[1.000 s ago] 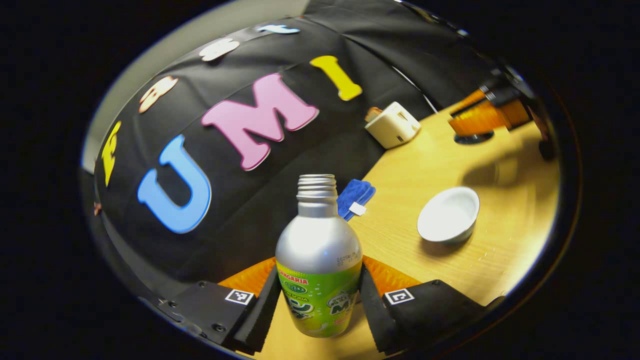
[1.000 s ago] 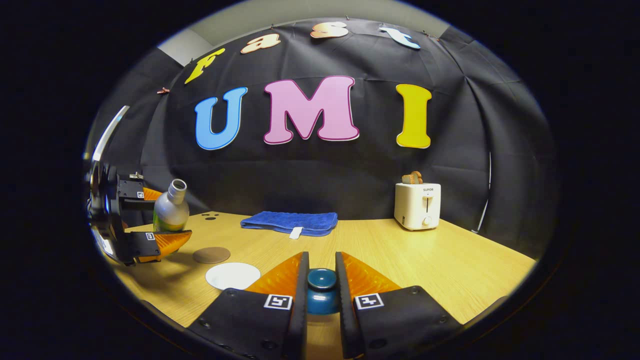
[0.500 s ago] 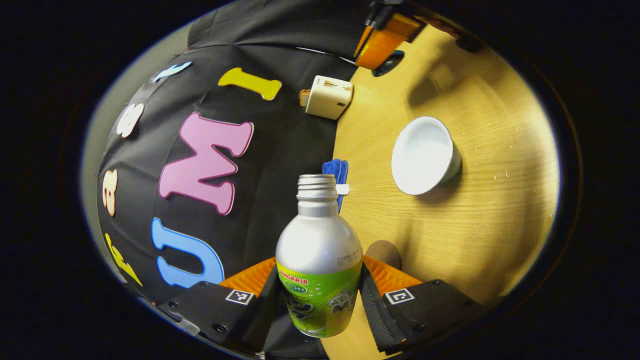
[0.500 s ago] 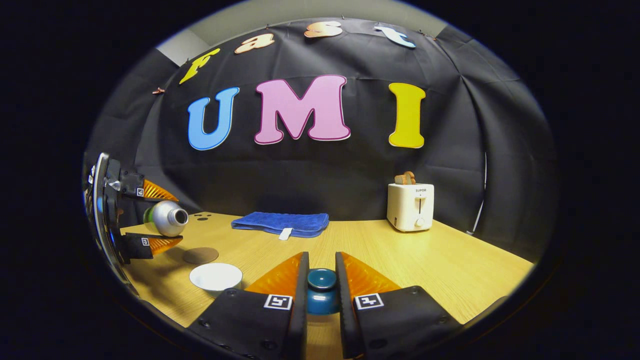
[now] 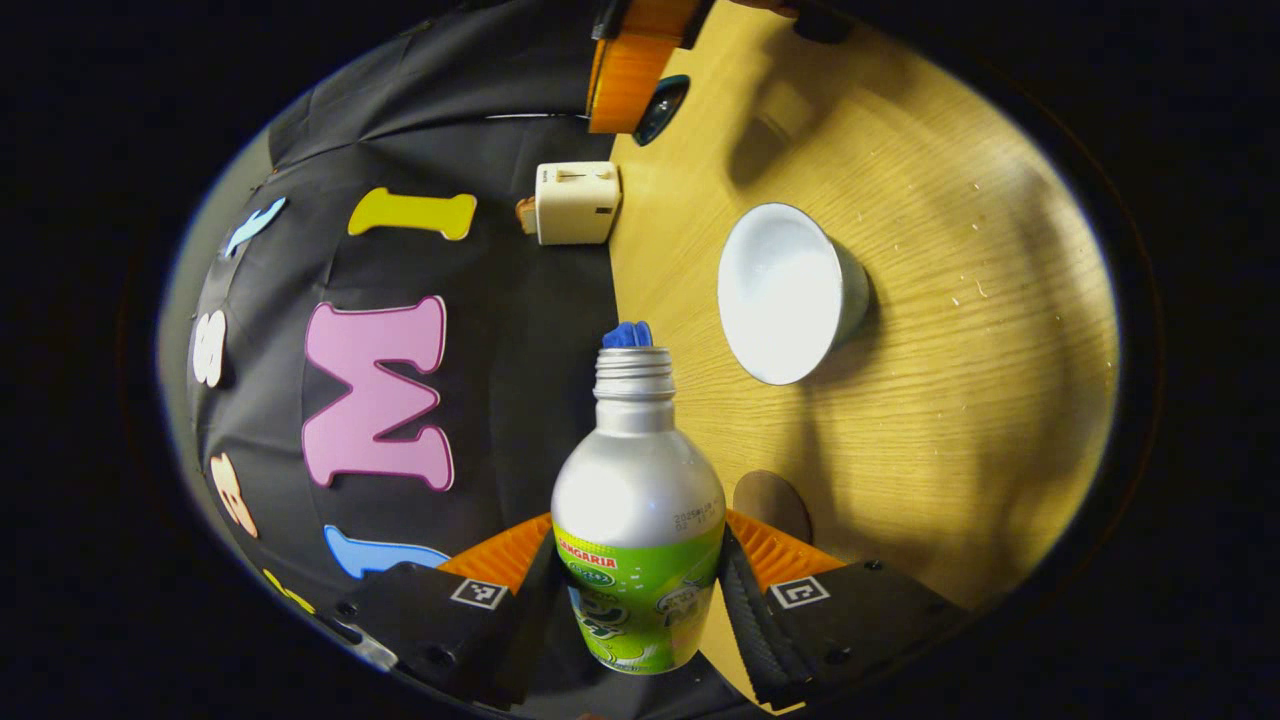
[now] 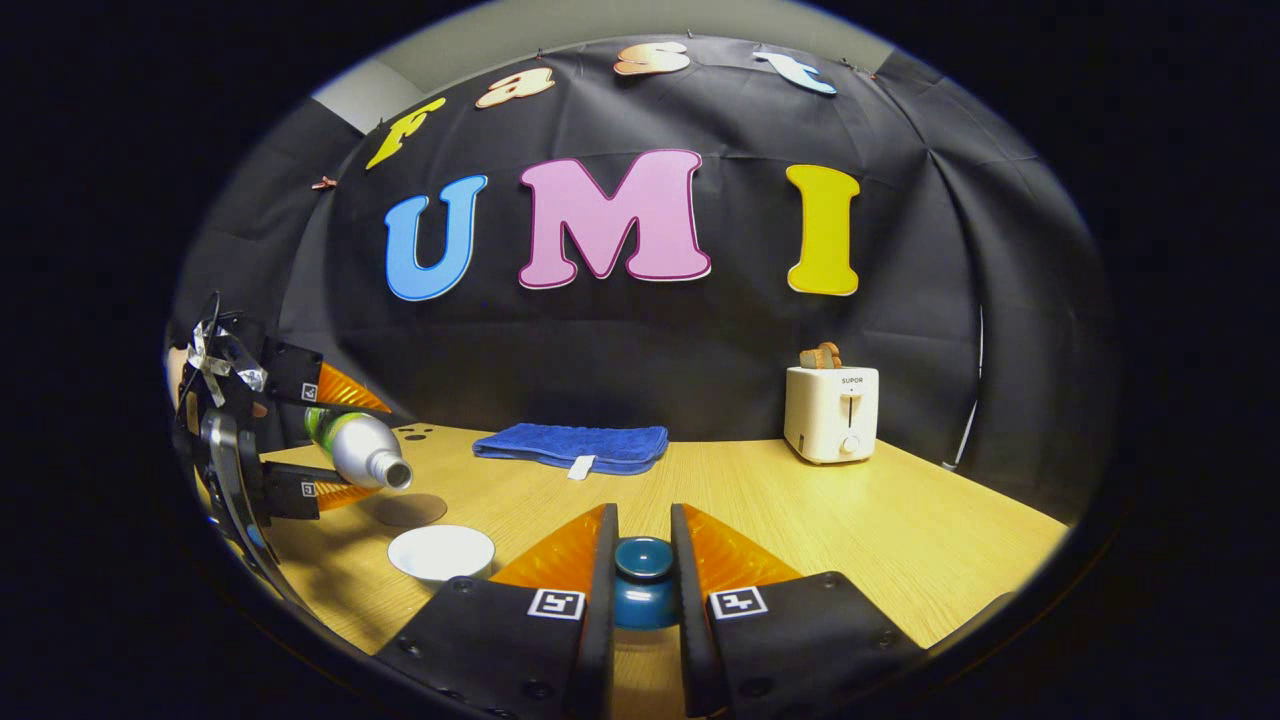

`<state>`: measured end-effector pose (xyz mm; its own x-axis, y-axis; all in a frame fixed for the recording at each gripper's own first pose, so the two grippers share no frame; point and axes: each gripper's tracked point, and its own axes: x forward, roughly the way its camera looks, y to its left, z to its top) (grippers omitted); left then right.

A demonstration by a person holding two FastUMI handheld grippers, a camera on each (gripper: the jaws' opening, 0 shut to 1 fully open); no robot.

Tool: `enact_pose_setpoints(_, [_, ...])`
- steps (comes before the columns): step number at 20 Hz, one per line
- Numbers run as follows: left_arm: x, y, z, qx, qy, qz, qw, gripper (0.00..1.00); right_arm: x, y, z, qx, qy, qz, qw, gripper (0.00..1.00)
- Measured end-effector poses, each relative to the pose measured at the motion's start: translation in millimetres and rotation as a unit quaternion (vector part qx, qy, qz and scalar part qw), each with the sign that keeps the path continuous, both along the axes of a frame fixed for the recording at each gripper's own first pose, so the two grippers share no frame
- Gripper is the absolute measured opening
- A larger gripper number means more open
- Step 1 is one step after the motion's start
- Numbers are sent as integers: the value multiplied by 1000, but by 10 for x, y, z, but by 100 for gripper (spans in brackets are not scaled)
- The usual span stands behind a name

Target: Open the teacup lid with one hand, grasp the water bottle and pour water into the teacup with the other hand; after pouring, place the water bottle on the coaster and then close the teacup lid.

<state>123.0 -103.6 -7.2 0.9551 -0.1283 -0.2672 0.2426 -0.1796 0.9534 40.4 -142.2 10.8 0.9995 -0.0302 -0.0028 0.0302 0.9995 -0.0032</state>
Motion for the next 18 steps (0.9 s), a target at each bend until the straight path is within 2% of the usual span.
enact_pose_setpoints(10, [45,22,-20,118,16,-15,993,80,-9,13,0,0,0,6,1000,30])
enact_pose_setpoints(18, [42,-4,60,172,6,-28,985,80,-12,24,0,0,1,9,1000,31])
